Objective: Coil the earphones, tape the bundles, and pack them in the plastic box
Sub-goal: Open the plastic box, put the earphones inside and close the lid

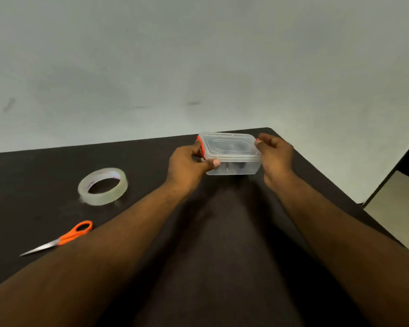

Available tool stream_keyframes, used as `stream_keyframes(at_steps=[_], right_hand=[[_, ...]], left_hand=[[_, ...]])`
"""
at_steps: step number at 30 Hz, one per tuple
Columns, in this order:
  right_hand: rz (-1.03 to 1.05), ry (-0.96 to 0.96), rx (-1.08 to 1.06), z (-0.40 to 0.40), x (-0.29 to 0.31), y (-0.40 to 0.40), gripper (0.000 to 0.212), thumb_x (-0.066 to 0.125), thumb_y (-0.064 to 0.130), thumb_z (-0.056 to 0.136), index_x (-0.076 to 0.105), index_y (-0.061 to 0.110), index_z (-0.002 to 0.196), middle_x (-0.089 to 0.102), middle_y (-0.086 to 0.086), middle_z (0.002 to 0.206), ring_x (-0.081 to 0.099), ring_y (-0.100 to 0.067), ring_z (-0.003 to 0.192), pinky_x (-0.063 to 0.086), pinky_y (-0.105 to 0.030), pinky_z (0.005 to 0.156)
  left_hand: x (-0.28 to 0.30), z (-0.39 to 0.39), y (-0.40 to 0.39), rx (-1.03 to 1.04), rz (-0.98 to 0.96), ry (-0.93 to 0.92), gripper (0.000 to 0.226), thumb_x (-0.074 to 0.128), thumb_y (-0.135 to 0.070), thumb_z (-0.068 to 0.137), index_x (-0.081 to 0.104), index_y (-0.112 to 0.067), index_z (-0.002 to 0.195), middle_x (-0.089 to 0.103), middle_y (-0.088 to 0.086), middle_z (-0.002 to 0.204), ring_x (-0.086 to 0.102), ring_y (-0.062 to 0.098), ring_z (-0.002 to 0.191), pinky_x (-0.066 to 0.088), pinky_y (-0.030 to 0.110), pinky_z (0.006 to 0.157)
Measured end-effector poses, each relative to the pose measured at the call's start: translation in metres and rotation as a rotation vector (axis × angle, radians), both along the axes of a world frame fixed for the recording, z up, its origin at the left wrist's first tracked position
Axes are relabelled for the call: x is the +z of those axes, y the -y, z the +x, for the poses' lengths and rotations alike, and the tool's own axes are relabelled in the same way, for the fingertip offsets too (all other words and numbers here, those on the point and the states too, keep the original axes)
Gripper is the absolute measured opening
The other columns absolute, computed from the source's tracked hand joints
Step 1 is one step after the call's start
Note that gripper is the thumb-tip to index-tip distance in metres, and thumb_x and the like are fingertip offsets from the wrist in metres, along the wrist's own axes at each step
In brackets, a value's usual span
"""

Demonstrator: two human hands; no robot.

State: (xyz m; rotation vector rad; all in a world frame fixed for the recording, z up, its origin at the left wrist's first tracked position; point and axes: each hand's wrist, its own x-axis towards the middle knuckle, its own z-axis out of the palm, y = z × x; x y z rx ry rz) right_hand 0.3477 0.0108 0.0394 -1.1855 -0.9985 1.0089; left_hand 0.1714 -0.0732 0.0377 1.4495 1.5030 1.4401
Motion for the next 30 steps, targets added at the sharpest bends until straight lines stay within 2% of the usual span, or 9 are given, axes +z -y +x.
stream_keyframes(at_steps=[5,11,16,18,20,22,25,27,30], right_hand=[[0.107,0.111,0.05,0.019,-0.005,-0.071,0.045,0.061,-0.001,0.089,0.055,0.009,0.132,0.059,-0.003,0.131,0.058,-0.017,0.116,0.046,-0.031,0.103],[0.092,0.228,-0.037,0.036,-0.012,-0.157,0.05,0.04,-0.014,0.085,0.06,0.007,0.127,0.061,-0.007,0.129,0.058,-0.02,0.118,0.045,-0.035,0.106],[0.1,0.343,-0.042,0.035,-0.028,-0.195,0.049,0.035,-0.007,0.089,0.062,0.011,0.125,0.06,-0.003,0.13,0.055,-0.017,0.118,0.041,-0.029,0.107],[0.126,0.349,-0.052,0.034,-0.032,-0.202,0.048,0.033,-0.005,0.091,0.062,0.012,0.125,0.059,-0.003,0.131,0.054,-0.016,0.119,0.041,-0.028,0.107],[0.148,0.324,-0.045,0.036,-0.033,-0.203,0.046,0.033,-0.003,0.094,0.058,0.012,0.129,0.056,-0.004,0.136,0.052,-0.017,0.124,0.039,-0.032,0.11],[0.159,0.32,-0.027,0.038,-0.031,-0.198,0.045,0.034,0.0,0.097,0.051,0.013,0.137,0.045,-0.004,0.147,0.044,-0.017,0.134,0.032,-0.03,0.114],[0.223,0.465,-0.035,0.046,-0.017,-0.17,0.043,0.033,0.003,0.101,0.047,0.014,0.14,0.033,-0.003,0.154,0.031,-0.015,0.142,0.02,-0.004,0.103],[0.284,0.597,0.008,0.043,-0.007,-0.143,0.038,0.037,0.006,0.101,0.054,0.013,0.134,0.039,-0.004,0.151,0.031,-0.017,0.142,0.021,-0.007,0.107],[0.38,0.816,0.162,0.023,0.007,-0.087,0.033,0.044,0.004,0.097,0.062,0.009,0.125,0.053,-0.009,0.14,0.039,-0.024,0.138,0.024,-0.02,0.111]], left_hand=[[-0.013,0.016,-0.091,0.03,0.017,-0.066,0.039,0.081,-0.018,0.075,0.07,-0.015,0.112,0.074,0.001,0.094,0.07,0.016,0.086,0.056,0.034,0.088],[-0.034,0.031,-0.17,0.013,0.018,-0.051,0.037,0.08,-0.021,0.076,0.07,-0.014,0.112,0.074,0.0,0.095,0.065,0.007,0.08,0.052,0.02,0.082],[-0.048,0.039,-0.208,0.061,0.032,-0.025,0.053,0.078,-0.031,0.078,0.062,-0.018,0.127,0.072,0.004,0.089,0.066,0.014,0.085,0.053,0.025,0.08],[-0.05,0.041,-0.214,0.072,0.011,-0.048,0.049,0.078,-0.036,0.077,0.066,-0.017,0.12,0.068,0.01,0.079,0.066,0.023,0.079,0.052,0.029,0.074],[-0.048,0.043,-0.211,0.079,-0.003,-0.049,0.051,0.078,-0.035,0.077,0.064,-0.014,0.122,0.059,0.014,0.081,0.058,0.019,0.066,0.045,0.025,0.069],[-0.045,0.042,-0.206,0.064,-0.021,-0.042,0.062,0.078,-0.03,0.078,0.055,-0.014,0.133,0.066,0.012,0.085,0.061,0.013,0.082,0.045,0.021,0.078],[-0.038,0.031,-0.188,0.035,-0.106,-0.007,0.083,0.079,-0.022,0.078,0.034,-0.014,0.148,0.06,0.003,0.117,0.057,0.016,0.108,0.044,0.024,0.097],[-0.037,0.021,-0.168,0.04,-0.184,-0.061,0.083,0.077,-0.02,0.08,0.031,-0.015,0.149,0.056,0.007,0.126,0.054,0.018,0.116,0.041,0.024,0.101],[-0.037,0.009,-0.11,0.011,-0.209,-0.322,0.056,0.07,-0.014,0.085,0.051,-0.01,0.137,0.055,0.009,0.133,0.054,0.021,0.121,0.036,0.02,0.099]])
